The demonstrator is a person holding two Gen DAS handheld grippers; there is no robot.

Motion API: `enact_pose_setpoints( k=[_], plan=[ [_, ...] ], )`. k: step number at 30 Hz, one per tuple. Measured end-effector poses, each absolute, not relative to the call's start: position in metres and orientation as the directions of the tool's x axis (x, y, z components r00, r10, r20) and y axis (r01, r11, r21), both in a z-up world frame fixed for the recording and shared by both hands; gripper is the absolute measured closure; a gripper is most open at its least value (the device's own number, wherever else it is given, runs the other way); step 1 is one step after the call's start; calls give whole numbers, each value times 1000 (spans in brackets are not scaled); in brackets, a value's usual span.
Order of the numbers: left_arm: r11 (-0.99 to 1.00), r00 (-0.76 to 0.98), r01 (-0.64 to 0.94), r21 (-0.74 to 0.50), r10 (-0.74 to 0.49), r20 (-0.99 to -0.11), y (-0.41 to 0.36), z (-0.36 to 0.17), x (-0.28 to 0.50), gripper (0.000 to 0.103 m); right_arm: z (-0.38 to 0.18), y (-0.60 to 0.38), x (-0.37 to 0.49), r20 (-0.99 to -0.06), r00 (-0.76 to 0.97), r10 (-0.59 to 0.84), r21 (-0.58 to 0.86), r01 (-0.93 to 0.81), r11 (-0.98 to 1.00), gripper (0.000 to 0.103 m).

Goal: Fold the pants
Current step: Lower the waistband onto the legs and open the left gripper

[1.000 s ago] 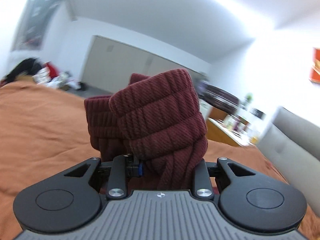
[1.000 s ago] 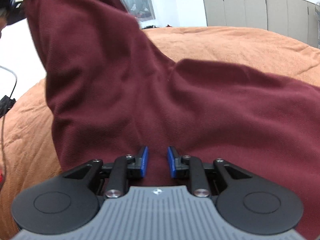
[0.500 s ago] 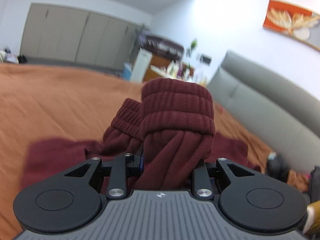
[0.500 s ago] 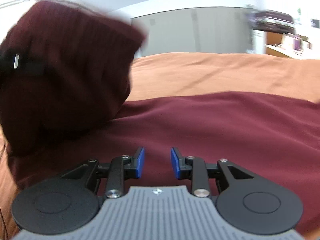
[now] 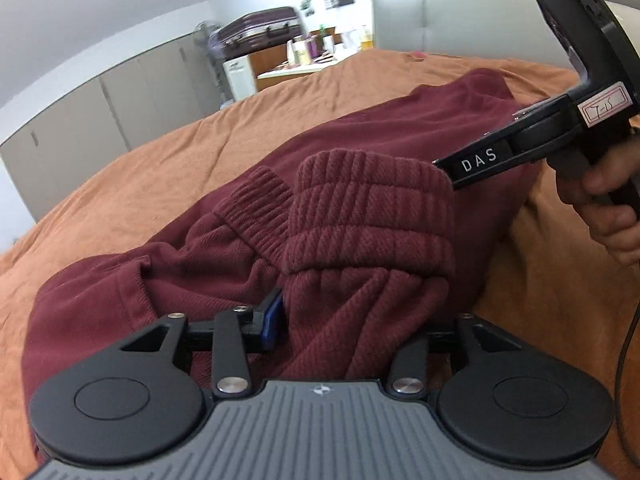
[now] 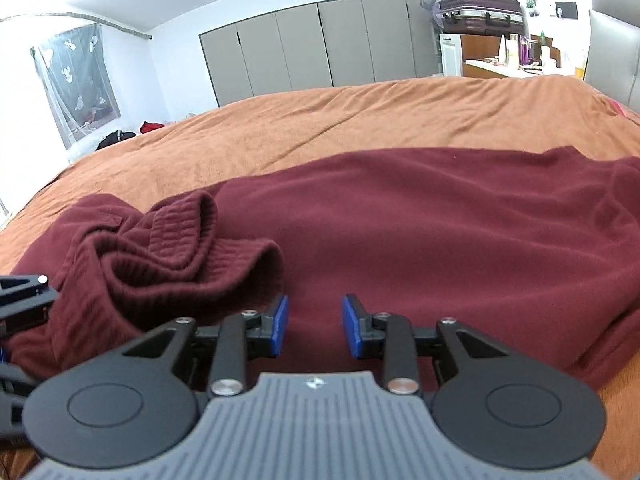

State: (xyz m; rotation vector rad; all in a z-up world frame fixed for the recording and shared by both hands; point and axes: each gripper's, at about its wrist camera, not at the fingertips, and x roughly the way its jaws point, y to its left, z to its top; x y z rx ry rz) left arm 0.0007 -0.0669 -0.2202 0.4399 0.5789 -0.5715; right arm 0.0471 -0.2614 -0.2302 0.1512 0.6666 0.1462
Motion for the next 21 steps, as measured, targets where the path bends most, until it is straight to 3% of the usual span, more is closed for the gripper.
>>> enact_pose_setpoints(
  k=[2, 8, 13, 15, 17, 21],
  plan=[
    [794, 676, 585, 163, -367, -639, -63, -212, 8, 43, -224, -259, 46, -596, 781, 183, 189, -85, 978, 76],
    [854, 554, 505, -121, -429, -714, -25, -174, 32, 39, -190, -253, 56, -575, 799, 178, 163, -101, 981, 70],
    [838, 487, 440, -322, -524, -699, 17, -151, 35, 34, -152, -241, 63, -567, 798, 205, 159, -138, 978, 70],
    [814, 488, 434, -387, -573, -658, 30, -143, 32, 24, -140, -236, 67, -563, 786, 257, 200, -172, 965, 70],
    [793, 515, 430, -433, -609, -604, 39, -133, 35, 14, -131, -226, 69, -573, 762, 302, 234, -201, 951, 70],
    [817, 581, 427, -388, -576, -575, 52, -116, 43, 13, -130, -202, 70, -599, 704, 382, 260, -280, 924, 70]
  ],
)
